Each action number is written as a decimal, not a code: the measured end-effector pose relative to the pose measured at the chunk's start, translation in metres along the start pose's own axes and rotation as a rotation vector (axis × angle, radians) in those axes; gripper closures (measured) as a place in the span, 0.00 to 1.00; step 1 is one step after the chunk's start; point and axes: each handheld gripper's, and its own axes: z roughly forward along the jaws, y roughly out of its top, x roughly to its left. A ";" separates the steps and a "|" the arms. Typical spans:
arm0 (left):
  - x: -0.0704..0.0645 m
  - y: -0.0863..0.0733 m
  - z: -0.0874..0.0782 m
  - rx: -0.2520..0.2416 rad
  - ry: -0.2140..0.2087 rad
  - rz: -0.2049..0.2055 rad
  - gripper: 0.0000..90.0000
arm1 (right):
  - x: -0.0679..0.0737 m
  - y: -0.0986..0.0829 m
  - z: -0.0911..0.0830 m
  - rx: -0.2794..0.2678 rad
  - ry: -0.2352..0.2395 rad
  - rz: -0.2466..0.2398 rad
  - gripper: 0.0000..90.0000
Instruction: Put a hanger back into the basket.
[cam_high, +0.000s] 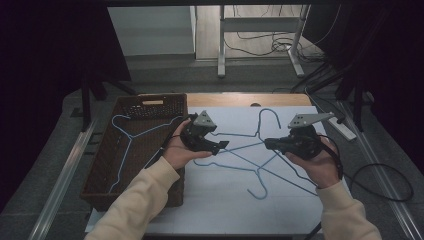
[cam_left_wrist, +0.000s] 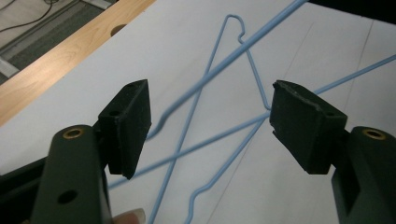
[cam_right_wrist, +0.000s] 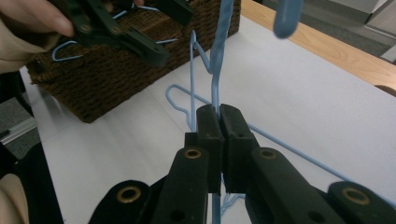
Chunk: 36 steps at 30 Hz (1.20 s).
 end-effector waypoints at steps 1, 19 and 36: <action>-0.001 0.001 0.002 0.000 0.003 0.008 0.34 | 0.001 0.000 0.000 -0.004 0.007 0.002 0.98; -0.019 0.010 0.012 0.097 0.026 0.244 0.87 | -0.009 -0.003 -0.008 -0.016 0.030 -0.015 0.98; -0.023 0.010 -0.014 0.122 0.019 0.154 0.97 | -0.018 -0.005 -0.006 -0.219 -0.147 -0.027 0.61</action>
